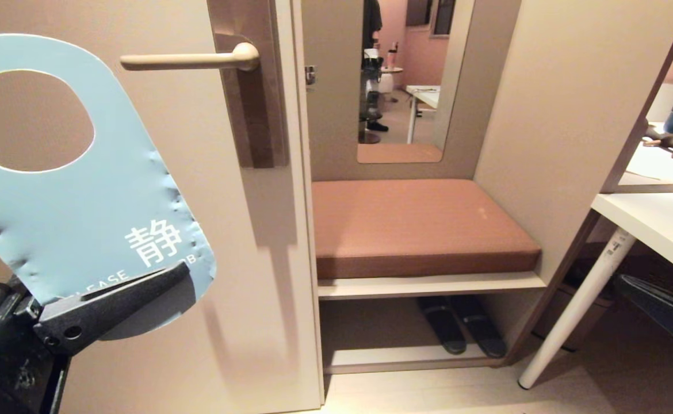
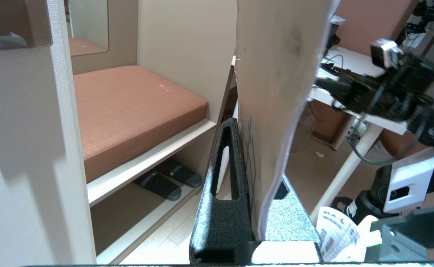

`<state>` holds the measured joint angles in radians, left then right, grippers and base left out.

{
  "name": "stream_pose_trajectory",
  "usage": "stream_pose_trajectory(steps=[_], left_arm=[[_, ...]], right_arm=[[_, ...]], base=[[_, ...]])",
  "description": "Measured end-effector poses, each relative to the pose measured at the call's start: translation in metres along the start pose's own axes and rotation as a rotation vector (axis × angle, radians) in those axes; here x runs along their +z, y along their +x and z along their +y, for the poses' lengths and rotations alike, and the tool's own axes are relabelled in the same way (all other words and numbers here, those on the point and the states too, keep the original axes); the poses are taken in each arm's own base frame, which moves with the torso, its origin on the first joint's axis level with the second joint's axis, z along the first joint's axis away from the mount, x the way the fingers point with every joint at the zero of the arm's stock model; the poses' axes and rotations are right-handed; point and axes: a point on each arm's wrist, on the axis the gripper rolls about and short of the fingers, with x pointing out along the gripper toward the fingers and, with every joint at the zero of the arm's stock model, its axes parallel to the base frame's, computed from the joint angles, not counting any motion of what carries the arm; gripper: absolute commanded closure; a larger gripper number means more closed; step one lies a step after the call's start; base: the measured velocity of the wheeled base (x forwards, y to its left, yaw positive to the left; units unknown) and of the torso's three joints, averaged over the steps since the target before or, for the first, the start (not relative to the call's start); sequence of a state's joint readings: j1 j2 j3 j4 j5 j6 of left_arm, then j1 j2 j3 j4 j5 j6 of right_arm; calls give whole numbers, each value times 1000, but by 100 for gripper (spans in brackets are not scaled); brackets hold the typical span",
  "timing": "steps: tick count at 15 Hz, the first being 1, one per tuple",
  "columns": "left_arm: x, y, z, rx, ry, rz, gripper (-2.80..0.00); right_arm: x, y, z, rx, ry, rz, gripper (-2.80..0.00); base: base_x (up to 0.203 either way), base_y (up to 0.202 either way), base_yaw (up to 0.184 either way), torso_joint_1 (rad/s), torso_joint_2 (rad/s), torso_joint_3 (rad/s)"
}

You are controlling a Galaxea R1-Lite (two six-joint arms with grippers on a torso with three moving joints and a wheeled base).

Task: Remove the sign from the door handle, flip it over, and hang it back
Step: Hang the sign back with the other side facing out

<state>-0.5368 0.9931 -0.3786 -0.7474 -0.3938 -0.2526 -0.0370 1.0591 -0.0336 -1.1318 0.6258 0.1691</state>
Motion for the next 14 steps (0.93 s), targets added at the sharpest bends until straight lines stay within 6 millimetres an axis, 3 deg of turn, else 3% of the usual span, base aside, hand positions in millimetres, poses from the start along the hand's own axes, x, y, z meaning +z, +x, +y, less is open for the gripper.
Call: stream_pose_trajectory(steps=[9,14], left_arm=[[-9,-4,0,13,-21,51,0],[-11,-6,0,15,-22,55,0]], right_arm=[[-37,-59,28,-390,-1,143,0],[-59,-80,33,-616,-19,271,0]], base=[[0,0,0,0,0,0],[0,0,0,0,0,0]])
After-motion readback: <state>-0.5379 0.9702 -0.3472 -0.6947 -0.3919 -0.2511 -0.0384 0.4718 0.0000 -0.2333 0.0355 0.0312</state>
